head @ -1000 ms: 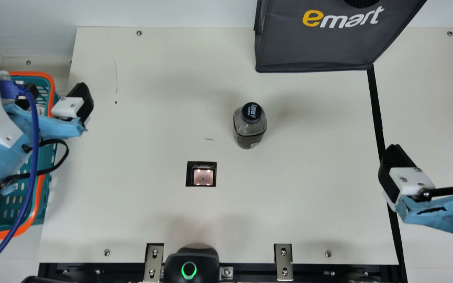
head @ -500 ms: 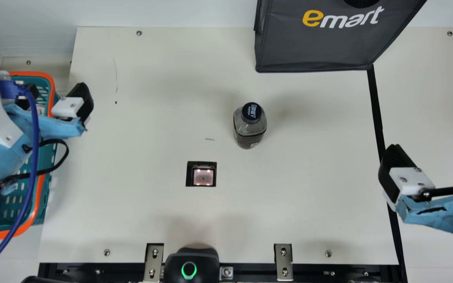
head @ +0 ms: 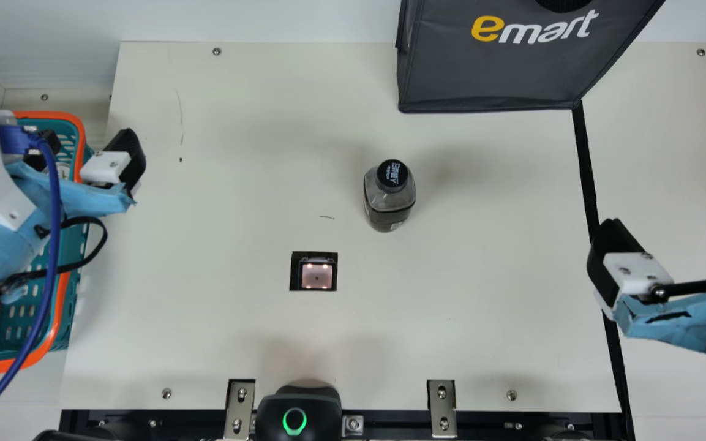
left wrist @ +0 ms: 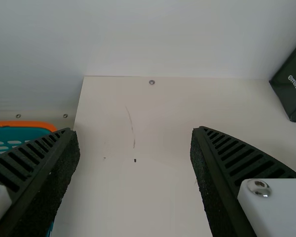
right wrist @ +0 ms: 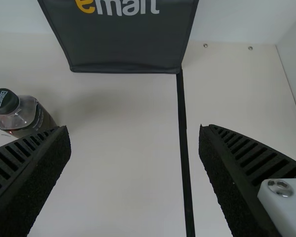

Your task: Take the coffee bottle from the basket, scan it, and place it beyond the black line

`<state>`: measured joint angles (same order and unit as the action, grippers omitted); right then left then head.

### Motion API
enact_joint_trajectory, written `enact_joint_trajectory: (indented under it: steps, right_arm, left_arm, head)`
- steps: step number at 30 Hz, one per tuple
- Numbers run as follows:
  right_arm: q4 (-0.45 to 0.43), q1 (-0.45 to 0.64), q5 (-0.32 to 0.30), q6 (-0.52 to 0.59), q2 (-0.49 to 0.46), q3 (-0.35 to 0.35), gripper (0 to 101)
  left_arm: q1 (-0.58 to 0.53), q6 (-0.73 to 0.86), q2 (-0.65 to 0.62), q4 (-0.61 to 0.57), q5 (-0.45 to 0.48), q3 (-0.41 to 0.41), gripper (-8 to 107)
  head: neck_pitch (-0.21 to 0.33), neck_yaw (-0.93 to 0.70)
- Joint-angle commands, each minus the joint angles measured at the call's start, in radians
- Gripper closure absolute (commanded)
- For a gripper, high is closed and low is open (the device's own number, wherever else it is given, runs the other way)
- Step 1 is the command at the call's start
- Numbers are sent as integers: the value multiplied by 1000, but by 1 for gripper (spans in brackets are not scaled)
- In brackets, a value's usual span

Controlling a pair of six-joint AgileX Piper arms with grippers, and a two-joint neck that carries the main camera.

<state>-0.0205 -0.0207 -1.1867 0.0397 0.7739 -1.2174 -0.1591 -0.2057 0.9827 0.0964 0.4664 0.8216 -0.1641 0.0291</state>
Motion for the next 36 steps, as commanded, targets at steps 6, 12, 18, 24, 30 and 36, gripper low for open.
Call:
enact_joint_trajectory:
  steps: [6, 12, 18, 24, 30, 36]
  right_arm:
    - [14, -5, 10, 21, 39, -14, 10]
    - [49, -9, 24, 41, 82, -24, 10]
    - [104, 6, 47, 72, 126, -23, 10]
    - [143, 19, 76, 109, 170, -15, 10]
    - [143, -5, 113, 119, 211, -7, 10]
    - [111, -64, 154, 94, 246, 0, 10]
  left_arm:
    - [0, 0, 0, 0, 0, 0, 9]
    - [0, 0, 0, 0, 0, 0, 9]
    - [0, 0, 0, 0, 0, 0, 9]
    - [0, 0, 0, 0, 0, 0, 9]
    - [0, 0, 0, 0, 0, 0, 9]
    - [0, 0, 0, 0, 0, 0, 9]
  head:
    - [26, -2]
    - [26, -2]
    - [26, -2]
    - [26, -2]
    - [26, -2]
    - [26, -2]
